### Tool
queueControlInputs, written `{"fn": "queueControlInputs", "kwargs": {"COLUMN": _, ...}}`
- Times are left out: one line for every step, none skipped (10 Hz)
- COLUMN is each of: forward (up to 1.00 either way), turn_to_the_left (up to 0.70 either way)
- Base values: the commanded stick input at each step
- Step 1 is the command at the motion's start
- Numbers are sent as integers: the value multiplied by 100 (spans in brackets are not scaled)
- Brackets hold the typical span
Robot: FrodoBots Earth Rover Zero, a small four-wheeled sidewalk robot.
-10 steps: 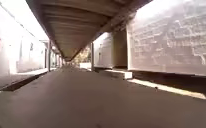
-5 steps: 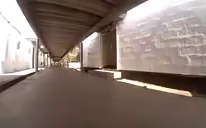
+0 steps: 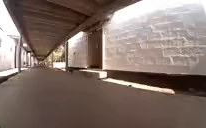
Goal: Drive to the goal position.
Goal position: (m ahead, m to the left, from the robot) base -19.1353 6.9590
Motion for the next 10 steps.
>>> {"fn": "queueControlInputs", "kwargs": {"forward": 0, "turn_to_the_left": -50}}
{"fn": "queueControlInputs", "kwargs": {"forward": 0, "turn_to_the_left": -50}}
{"fn": "queueControlInputs", "kwargs": {"forward": 0, "turn_to_the_left": -50}}
{"fn": "queueControlInputs", "kwargs": {"forward": 0, "turn_to_the_left": -50}}
{"fn": "queueControlInputs", "kwargs": {"forward": 0, "turn_to_the_left": -50}}
{"fn": "queueControlInputs", "kwargs": {"forward": 0, "turn_to_the_left": -50}}
{"fn": "queueControlInputs", "kwargs": {"forward": 0, "turn_to_the_left": -50}}
{"fn": "queueControlInputs", "kwargs": {"forward": 0, "turn_to_the_left": -50}}
{"fn": "queueControlInputs", "kwargs": {"forward": 0, "turn_to_the_left": -50}}
{"fn": "queueControlInputs", "kwargs": {"forward": 0, "turn_to_the_left": -50}}
